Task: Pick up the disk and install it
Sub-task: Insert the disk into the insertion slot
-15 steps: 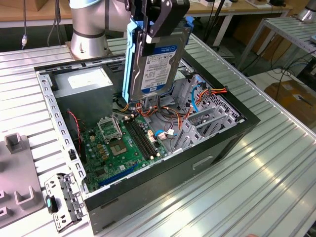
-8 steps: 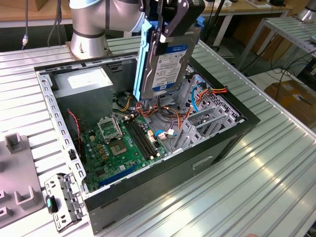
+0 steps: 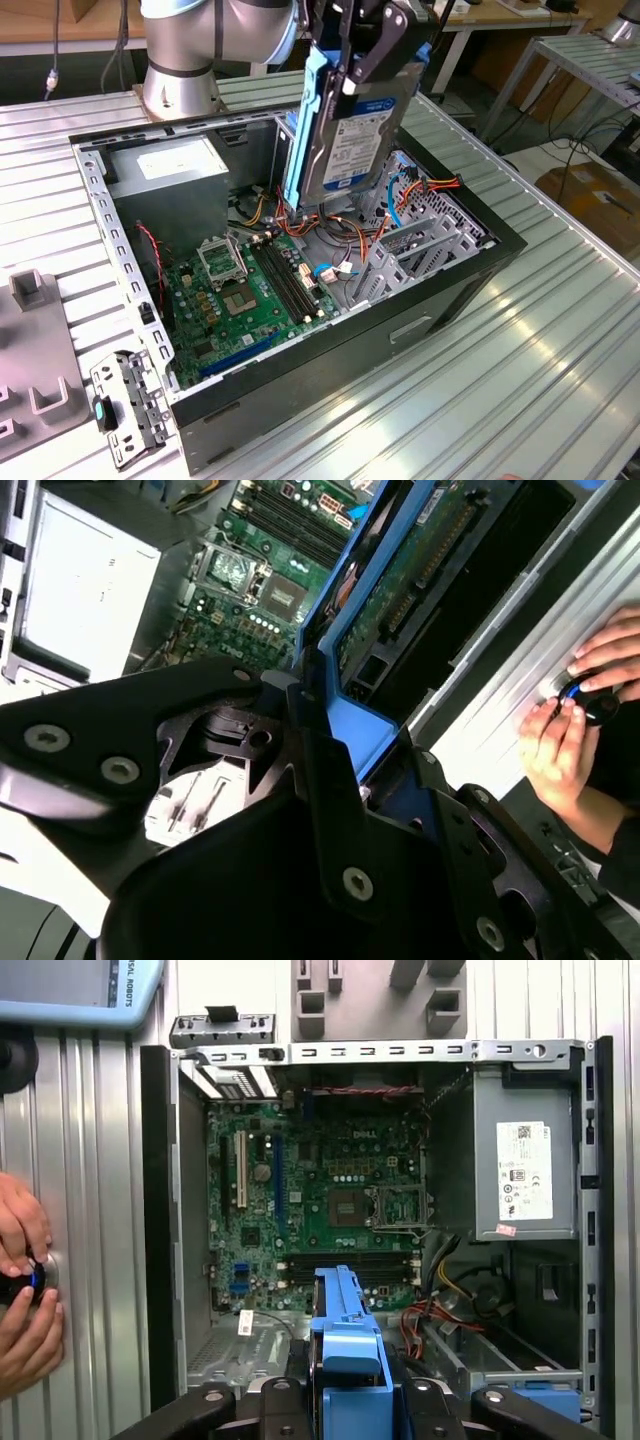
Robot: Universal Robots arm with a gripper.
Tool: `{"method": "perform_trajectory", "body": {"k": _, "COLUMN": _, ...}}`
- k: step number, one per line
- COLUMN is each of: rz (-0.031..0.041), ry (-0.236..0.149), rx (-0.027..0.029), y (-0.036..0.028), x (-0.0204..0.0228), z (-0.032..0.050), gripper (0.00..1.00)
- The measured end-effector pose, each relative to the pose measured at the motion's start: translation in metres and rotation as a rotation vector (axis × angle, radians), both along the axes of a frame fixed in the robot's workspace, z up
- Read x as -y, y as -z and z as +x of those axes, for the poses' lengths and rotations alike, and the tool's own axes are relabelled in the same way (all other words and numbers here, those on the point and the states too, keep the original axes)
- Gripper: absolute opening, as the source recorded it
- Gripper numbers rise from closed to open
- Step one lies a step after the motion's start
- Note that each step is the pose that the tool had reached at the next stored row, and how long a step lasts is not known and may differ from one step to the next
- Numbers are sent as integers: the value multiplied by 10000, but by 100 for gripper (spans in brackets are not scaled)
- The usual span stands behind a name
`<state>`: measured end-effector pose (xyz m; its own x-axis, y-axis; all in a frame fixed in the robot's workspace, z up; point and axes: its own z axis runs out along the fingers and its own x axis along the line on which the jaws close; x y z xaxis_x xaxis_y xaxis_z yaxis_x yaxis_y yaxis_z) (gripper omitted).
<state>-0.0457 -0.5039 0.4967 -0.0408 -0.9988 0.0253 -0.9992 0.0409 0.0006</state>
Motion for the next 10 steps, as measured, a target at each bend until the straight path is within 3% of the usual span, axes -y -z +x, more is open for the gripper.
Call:
{"method": "perform_trajectory", "body": {"k": 3, "rz": 3, "ry": 1, "rx": 1, "y": 18, "x": 58, "z": 26, "gripper": 37}}
{"method": "perform_trajectory", "body": {"k": 10, "rz": 0, "ry": 0, "rx": 0, "y": 68, "x": 82, "z": 156, "gripper": 37}}
